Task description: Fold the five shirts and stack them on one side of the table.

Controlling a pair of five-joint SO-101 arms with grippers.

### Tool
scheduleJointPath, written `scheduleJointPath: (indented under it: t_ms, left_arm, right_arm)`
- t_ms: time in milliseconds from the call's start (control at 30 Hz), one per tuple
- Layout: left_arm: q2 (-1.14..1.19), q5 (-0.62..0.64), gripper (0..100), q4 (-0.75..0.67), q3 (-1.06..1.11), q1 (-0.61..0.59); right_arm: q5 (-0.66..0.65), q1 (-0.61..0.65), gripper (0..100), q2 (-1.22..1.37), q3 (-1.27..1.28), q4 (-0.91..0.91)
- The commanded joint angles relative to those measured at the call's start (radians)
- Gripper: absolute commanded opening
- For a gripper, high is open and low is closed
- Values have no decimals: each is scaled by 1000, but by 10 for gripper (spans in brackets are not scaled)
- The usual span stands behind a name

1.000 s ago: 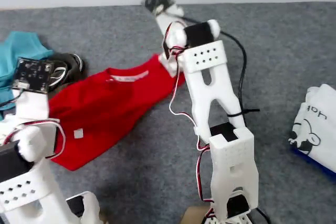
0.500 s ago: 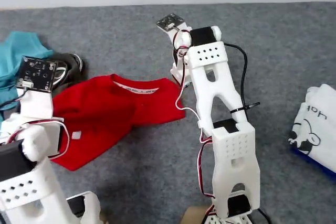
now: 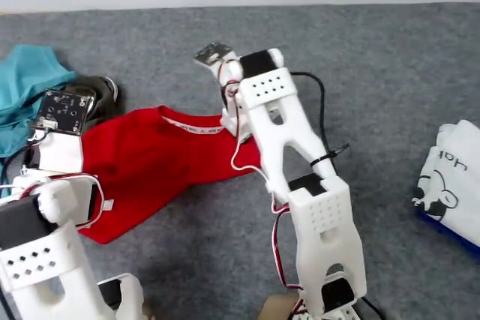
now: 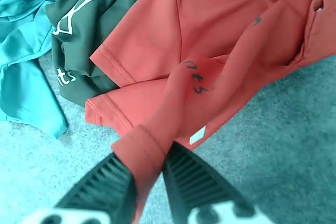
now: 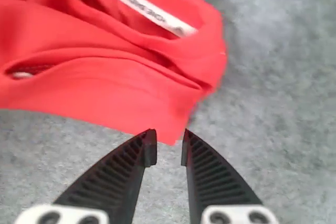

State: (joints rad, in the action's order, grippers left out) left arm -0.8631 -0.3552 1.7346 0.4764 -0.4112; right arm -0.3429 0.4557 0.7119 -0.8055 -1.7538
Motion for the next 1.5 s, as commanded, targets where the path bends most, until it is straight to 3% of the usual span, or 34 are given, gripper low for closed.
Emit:
scheduleJointPath:
  t_ms: [0, 333, 533, 900, 1467]
  left_arm:
    - [-11, 8, 5, 15, -2, 6]
    - [-11, 8, 5, 3, -2, 6]
    - [-9, 8, 5, 3, -2, 6]
    - [-9, 8, 5, 3, 2, 6]
    - [-15, 6, 5, 2, 48, 6]
  right_arm:
    - [11, 24, 95, -1, -6, 5]
    - [5, -2, 95, 48, -6, 30]
    - [3, -41, 199, 1, -6, 22]
    - [3, 28, 180, 73, -6, 110]
    - [5, 68, 151, 81, -6, 35]
